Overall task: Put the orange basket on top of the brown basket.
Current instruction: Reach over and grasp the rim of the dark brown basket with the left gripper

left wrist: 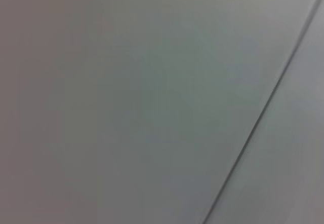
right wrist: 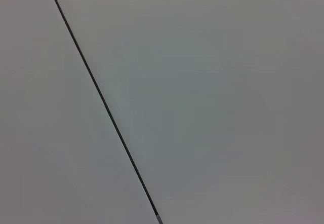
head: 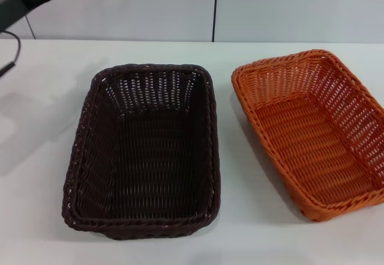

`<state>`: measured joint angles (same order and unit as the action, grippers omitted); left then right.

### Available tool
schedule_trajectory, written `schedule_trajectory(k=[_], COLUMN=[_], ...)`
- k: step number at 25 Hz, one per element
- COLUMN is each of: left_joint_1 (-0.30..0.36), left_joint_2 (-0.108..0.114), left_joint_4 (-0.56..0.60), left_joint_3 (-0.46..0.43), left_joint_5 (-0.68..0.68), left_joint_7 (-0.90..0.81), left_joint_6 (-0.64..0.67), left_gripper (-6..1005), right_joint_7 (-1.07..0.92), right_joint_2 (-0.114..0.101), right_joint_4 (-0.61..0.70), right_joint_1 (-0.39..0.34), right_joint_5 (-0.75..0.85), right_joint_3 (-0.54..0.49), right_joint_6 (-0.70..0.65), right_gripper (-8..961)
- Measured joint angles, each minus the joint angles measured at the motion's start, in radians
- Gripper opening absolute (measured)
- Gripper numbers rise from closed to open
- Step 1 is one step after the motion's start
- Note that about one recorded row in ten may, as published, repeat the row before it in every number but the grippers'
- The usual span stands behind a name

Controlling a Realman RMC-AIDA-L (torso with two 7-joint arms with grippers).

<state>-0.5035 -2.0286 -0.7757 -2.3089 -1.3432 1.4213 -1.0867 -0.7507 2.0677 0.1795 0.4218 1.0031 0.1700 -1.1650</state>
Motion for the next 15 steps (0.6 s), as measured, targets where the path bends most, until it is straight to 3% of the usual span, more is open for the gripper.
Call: schedule_trajectory(k=[1, 2, 3, 4, 5, 7, 8, 11, 12, 13, 15], left_joint_1=[0.000, -0.003, -0.003, -0.009, -0.009, -0.029, -0.029, -0.053, -0.073, -0.073, -0.105], left_joint_2=[0.013, 0.045, 0.045, 0.076, 0.076, 0.125, 0.125, 0.140, 0.133, 0.133, 0.098], left_joint_4=[-0.042, -0.115, -0.115, -0.178, -0.178, -0.280, -0.280, -0.370, -0.440, -0.440, -0.528], left_joint_3=[0.014, 0.035, 0.035, 0.052, 0.052, 0.068, 0.068, 0.069, 0.069, 0.069, 0.070], left_joint_5=[-0.078, -0.220, -0.220, -0.344, -0.344, -0.532, -0.532, -0.697, -0.813, -0.813, -0.972], left_joint_7=[-0.104, -0.299, -0.299, -0.455, -0.455, -0.682, -0.682, -0.819, -0.887, -0.887, -0.946], left_joint_6=[0.020, 0.033, 0.033, 0.012, 0.012, -0.091, -0.091, -0.208, -0.289, -0.289, -0.393], left_gripper=[824, 823, 822, 821, 820, 818, 817, 814, 813, 812, 810], right_joint_7=[0.000, 0.000, 0.001, 0.001, 0.002, 0.004, 0.004, 0.004, 0.004, 0.004, 0.004], right_joint_2=[0.000, 0.000, 0.000, 0.000, 0.000, -0.001, -0.001, -0.001, -0.002, -0.002, -0.003], right_joint_4=[0.000, 0.000, 0.000, 0.000, 0.000, 0.000, 0.000, 0.002, 0.005, 0.005, 0.008], right_joint_1=[0.000, 0.000, 0.000, 0.000, 0.000, 0.000, 0.000, 0.000, 0.001, 0.001, 0.003], right_joint_5=[0.000, 0.000, 0.000, 0.000, 0.000, 0.000, 0.000, 0.000, 0.000, 0.000, 0.000], right_joint_3=[0.000, -0.001, -0.003, -0.003, -0.006, -0.014, -0.014, -0.015, -0.016, -0.016, -0.016], right_joint_6=[0.000, 0.004, 0.005, 0.005, 0.006, 0.007, 0.007, 0.013, 0.022, 0.022, 0.036], right_gripper=[770, 770, 770, 770, 769, 769, 769, 768, 768, 767, 767])
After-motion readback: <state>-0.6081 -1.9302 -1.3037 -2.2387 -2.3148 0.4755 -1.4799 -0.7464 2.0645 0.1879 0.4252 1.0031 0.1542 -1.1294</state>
